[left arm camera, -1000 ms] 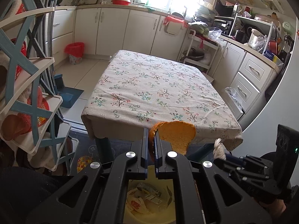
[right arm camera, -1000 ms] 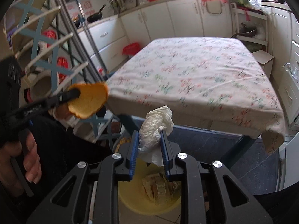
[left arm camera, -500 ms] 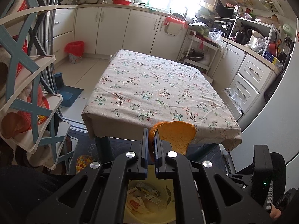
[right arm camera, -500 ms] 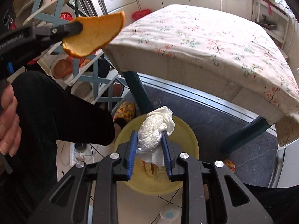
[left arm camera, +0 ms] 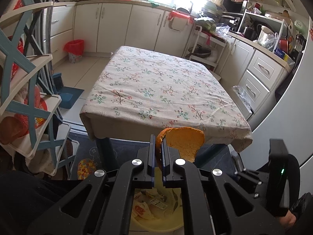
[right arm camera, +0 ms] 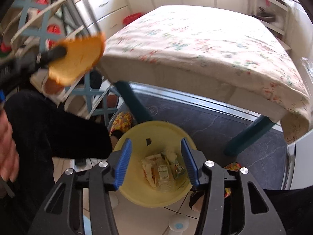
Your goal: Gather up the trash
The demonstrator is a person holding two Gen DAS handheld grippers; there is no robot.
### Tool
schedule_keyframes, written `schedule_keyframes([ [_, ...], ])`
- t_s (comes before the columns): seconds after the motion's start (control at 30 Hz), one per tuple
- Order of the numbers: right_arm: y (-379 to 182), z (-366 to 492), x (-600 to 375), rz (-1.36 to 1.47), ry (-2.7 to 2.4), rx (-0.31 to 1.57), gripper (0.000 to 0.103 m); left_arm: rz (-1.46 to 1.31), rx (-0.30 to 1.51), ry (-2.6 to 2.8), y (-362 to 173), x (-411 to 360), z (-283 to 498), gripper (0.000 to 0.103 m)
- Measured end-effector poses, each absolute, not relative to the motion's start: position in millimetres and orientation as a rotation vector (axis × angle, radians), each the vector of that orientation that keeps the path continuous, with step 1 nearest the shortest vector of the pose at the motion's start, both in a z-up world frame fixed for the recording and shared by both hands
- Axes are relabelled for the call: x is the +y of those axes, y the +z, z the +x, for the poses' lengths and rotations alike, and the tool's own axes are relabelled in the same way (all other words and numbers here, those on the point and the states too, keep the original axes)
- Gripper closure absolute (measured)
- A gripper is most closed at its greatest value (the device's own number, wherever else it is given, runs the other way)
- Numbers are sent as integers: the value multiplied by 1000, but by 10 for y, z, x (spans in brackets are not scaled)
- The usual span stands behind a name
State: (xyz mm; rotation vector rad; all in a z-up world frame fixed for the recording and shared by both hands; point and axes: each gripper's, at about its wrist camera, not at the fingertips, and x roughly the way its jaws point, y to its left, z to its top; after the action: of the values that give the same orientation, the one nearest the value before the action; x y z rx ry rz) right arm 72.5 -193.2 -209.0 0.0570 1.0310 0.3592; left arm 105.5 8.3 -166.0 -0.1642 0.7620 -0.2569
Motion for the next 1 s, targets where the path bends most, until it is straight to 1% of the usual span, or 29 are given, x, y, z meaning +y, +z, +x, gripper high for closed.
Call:
schedule_keyframes([
  [0.23,-1946,766,-2193,160,275,960,51,-125,845,-297,-1848,-57,1065,98],
  [0.5,-1817,752,-2363,228,223,874,49,-58,1023,-337,-2224,-243,1125,98],
  [0.67,-1786,745,-2406,248,218,857,49,-8,1087,-350,-2375,-369,1122,97],
  [0.73,-1778,746,-2414,253,220,855,49,5,1107,-352,-2422,-401,1127,92],
  [0.8,-1768,742,-2427,257,221,851,49,21,1125,-344,-2457,-420,1129,77],
  [0.83,-1767,743,-2423,258,221,850,49,34,1132,-334,-2456,-433,1124,63],
  [0.87,-1762,743,-2421,260,220,848,49,41,1130,-325,-2451,-438,1119,57],
  [0.93,-1755,738,-2430,263,219,844,49,44,1110,-323,-2405,-436,1107,54],
  [1.0,-1736,724,-2438,261,216,833,49,39,1072,-311,-2337,-405,1097,48],
])
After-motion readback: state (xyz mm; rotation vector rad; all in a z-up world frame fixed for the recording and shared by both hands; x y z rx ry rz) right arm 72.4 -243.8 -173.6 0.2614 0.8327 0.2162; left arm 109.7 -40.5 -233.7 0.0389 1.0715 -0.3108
